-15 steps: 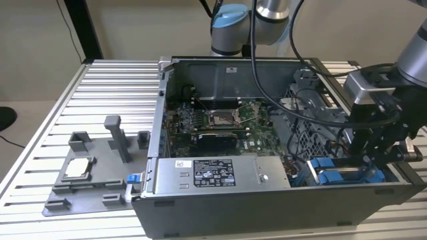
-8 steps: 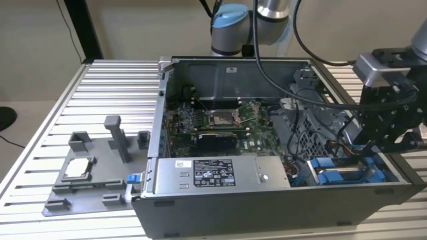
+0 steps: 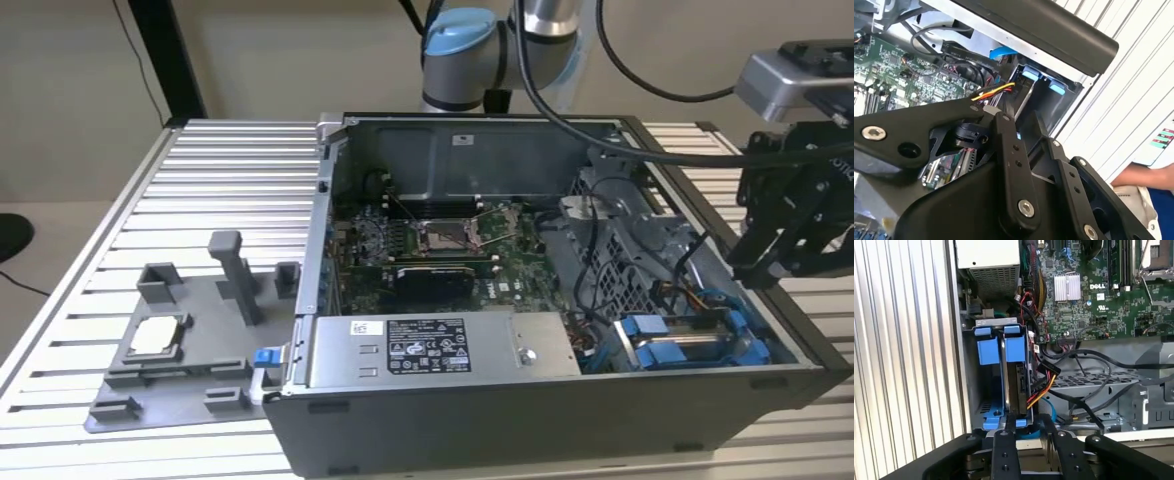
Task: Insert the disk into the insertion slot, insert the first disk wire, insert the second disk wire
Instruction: 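Insert the first disk wire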
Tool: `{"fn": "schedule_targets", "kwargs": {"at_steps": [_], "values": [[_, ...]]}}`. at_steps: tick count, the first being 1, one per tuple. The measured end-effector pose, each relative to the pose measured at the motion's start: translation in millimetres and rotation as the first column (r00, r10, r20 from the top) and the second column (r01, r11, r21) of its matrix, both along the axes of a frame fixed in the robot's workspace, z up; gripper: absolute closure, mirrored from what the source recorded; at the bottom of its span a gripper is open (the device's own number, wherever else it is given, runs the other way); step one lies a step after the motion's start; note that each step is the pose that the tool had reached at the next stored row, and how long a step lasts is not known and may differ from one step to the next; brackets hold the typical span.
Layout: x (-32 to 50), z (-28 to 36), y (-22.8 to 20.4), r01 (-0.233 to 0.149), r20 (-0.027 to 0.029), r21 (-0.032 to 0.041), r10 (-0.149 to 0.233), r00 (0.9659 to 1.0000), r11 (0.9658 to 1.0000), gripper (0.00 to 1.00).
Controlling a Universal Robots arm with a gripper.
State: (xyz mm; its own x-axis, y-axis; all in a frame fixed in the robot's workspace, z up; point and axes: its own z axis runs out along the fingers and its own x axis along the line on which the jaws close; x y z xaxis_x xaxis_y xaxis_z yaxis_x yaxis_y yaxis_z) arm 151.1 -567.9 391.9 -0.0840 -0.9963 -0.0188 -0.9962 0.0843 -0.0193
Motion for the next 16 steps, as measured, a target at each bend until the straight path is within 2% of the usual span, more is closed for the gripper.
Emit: {"fn": "schedule_targets", "kwargs": {"at_steps": [6, 8, 10, 12, 14, 16], "values": [[0.3, 0.8, 0.0, -0.001, 0.0001, 0.0007, 0.001, 1.0, 1.0, 0.0], [5.4, 0.9, 0.1, -0.001, 0.0001, 0.0004, 0.001, 1.0, 1.0, 0.0], [14.4, 0.6, 0.8, -0.001, -0.0009, 0.0005, 0.001, 1.0, 1.0, 0.0], [22.9, -0.6, 1.7, -0.001, -0.0063, 0.0005, 0.001, 1.0, 1.0, 0.0], [30.4, -2.4, 2.8, -0.001, -0.0153, 0.0008, 0.001, 0.9999, 1.0, 0.0], [33.4, -3.8, 6.9, -0.001, -0.0215, 0.0006, 0.001, 0.9998, 1.0, 0.0]]}}
